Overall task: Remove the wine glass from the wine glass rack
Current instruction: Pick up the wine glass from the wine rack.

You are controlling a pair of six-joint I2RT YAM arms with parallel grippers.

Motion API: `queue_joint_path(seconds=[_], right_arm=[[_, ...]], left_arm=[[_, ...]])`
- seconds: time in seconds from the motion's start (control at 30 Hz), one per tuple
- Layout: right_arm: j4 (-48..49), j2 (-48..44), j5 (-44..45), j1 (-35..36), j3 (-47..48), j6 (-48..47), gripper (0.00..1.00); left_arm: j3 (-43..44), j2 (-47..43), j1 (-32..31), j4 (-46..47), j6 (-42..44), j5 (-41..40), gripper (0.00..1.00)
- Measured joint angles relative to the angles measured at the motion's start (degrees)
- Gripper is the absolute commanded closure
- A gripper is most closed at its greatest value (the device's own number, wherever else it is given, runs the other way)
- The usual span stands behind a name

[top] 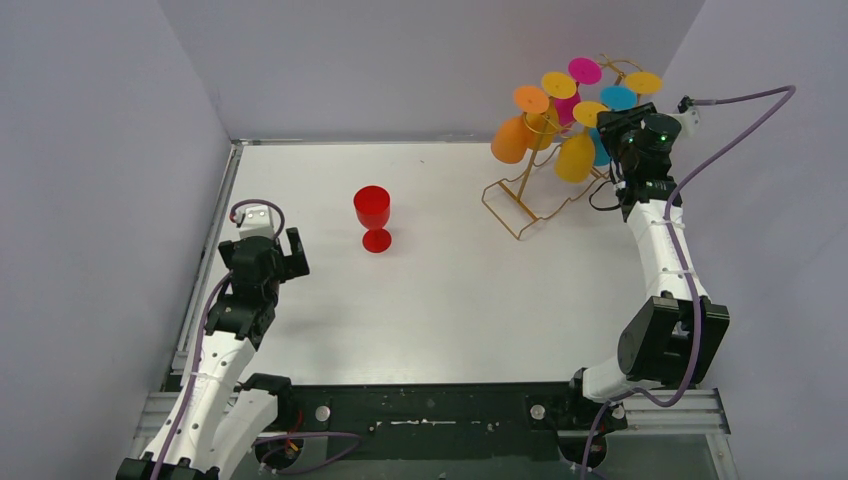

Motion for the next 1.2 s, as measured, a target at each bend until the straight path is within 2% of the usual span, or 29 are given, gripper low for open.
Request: queue_joint_path(seconds=[0.17, 0.3, 0.67, 0.8, 0.97, 1.2], right_arm=[[0.0, 0.0, 0.0, 0.0, 0.0, 0.0, 0.79], [-0.1, 0.0, 0.0, 0.0, 0.0, 0.2, 0.68], [-0.2, -0.2, -1.1, 0.0, -0.1, 0.9, 0.76], [-0.3, -0.5, -1.4, 0.0, -0.3, 1.5, 0.69], [-0.8, -1.1, -1.7, 0.0, -0.3, 1.4, 0.79], [-1.1, -1.4, -2.0, 0.0, -0.4, 1.6, 0.71]], left_arm=[[-0.1, 0.2, 0.0, 0.0, 0.0, 0.6, 0.03], [-0.2, 0.2, 0.0, 0.0, 0.0, 0.6, 0.03], [-0.3, 0.2, 0.0, 0.0, 0.0, 0.7, 0.03], [-0.3, 0.2, 0.0, 0.0, 0.0, 0.7, 0.03], [-0.6, -0.4, 0.0, 0.1, 0.0, 0.8, 0.03], [-0.6, -0.4, 0.0, 0.2, 0.0, 0.9, 0.03]])
